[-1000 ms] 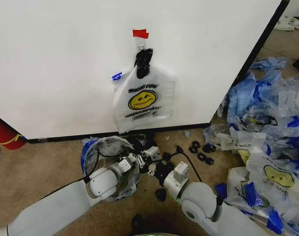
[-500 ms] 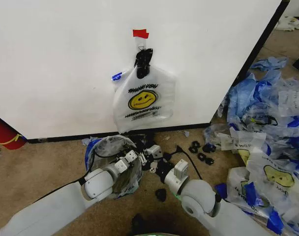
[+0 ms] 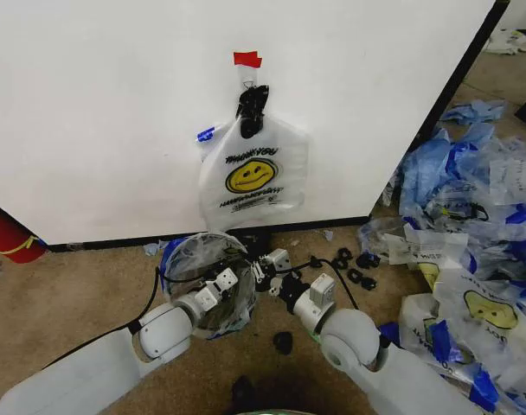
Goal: Pick up the garbage bag from the wall and place it over the trash bin.
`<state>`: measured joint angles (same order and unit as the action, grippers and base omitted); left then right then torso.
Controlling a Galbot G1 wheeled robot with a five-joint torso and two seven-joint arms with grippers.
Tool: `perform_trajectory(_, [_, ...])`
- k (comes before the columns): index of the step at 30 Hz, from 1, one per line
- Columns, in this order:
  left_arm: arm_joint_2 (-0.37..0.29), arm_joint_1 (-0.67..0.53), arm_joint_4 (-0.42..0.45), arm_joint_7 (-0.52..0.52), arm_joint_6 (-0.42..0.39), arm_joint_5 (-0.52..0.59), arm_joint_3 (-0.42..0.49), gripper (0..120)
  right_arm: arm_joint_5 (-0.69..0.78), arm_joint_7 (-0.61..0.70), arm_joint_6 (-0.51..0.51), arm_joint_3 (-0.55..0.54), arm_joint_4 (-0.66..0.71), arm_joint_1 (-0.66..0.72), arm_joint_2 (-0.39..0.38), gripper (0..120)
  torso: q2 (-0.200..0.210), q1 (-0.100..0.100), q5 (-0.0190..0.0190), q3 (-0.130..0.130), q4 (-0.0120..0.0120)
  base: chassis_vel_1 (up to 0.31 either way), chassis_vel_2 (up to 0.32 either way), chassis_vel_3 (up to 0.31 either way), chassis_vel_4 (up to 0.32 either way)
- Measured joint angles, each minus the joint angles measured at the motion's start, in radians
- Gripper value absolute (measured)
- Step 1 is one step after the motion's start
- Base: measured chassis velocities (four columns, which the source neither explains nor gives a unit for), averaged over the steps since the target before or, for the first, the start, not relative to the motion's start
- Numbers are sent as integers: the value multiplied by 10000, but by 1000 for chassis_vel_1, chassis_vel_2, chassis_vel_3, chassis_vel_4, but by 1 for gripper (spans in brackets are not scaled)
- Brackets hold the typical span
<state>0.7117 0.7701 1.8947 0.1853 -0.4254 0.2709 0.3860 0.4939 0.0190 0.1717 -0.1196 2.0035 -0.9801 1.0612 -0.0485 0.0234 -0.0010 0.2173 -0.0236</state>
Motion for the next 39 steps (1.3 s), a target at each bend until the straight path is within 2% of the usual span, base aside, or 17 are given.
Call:
perform_trajectory(29, [898, -842, -963, 113, 53, 394, 978, 0, -695, -406, -288, -426, 414, -54, 14, 0, 0, 0, 0, 0, 0, 0, 0, 0, 0])
perform_trajectory(39, [754, -776, -834, 122, 96, 393, 876, 0, -698, -434, -391, -302, 166, -87, -41, 0, 0, 0, 0, 0, 0, 0, 0, 0, 0])
